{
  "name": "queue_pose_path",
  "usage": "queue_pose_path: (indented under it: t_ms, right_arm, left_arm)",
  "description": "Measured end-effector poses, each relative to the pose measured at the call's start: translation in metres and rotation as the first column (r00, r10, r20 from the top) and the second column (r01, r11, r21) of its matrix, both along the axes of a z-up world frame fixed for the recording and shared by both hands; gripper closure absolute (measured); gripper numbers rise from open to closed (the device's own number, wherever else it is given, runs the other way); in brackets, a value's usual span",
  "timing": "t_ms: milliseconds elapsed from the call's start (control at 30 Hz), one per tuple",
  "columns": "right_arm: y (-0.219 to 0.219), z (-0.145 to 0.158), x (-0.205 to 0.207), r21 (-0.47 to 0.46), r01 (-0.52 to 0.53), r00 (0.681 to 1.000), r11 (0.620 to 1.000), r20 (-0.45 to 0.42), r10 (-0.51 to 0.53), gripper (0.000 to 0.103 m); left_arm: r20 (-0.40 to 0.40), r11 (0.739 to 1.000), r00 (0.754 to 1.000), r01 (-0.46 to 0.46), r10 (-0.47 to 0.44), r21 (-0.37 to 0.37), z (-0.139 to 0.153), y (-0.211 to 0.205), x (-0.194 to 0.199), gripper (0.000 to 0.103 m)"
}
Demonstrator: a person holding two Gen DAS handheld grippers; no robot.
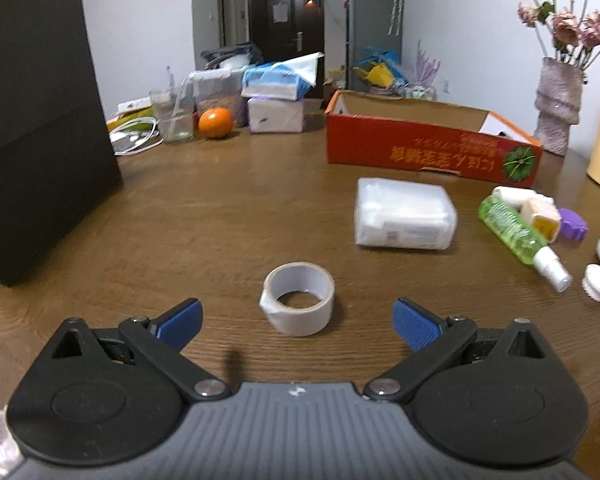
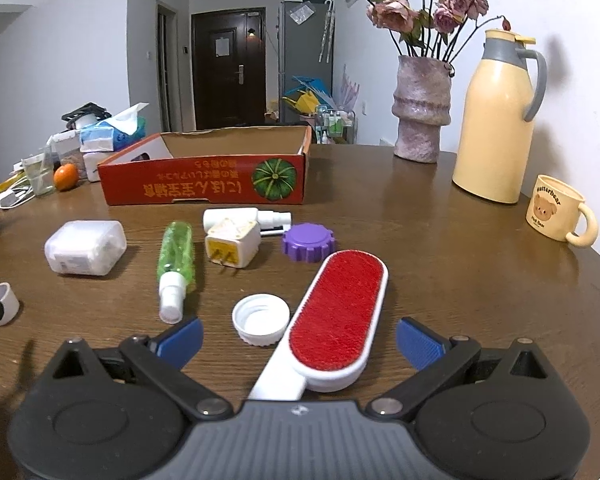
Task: Organize rigid objects
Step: 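Grasp the white tape roll with the left tool while the right tool grasps the red lint brush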
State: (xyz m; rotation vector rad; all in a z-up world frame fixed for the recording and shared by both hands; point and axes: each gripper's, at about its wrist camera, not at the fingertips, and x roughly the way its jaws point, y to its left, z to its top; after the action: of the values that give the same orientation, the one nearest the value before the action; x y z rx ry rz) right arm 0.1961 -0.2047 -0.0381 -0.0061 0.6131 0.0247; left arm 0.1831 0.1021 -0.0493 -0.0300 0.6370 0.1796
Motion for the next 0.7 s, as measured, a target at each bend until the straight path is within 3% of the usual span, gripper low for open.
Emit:
queue_pose_path:
  t_ms: [267, 433, 500, 567, 700]
  right_arm:
    - [-0.001, -0.007, 0.005, -0.005, -0.002, 1.0, 1.0, -0.002, 0.002, 0.0]
    - [-0.003, -0.008, 0.01, -0.006, 0.006, 1.0, 1.0, -0.009, -0.006, 0.0]
    - [-0.004, -0.009, 0.012, -0.007, 0.009, 1.0, 1.0, -0.014, -0.009, 0.0]
    - [-0.005, -0.011, 0.014, -0.007, 0.013, 1.0, 1.0, -0.021, -0.013, 0.0]
    - [-0.006, -0.012, 0.015, -0.005, 0.014, 1.0, 1.0, -0.023, -0.014, 0.0]
  left_arm:
    - [-0.022, 0.999, 0.999, -0.038, 0.039, 0.024, -0.009, 0.004, 0.016, 0.001]
    - [-0.029, 0.999, 0.999, -0.022, 0.023, 0.04, -0.011, -0.001, 0.025, 0.024]
    - [-0.037, 1.0, 0.999, -0.015, 0.016, 0.018, -0.013, 0.0, 0.027, 0.046]
    - [-0.047, 1.0, 0.999, -0.007, 0.006, -0.023, -0.015, 0.003, 0.029, 0.058]
    - [-0.018, 0.999, 1.0, -0.008, 0.008, -0.036, -0.012, 0.005, 0.026, 0.059]
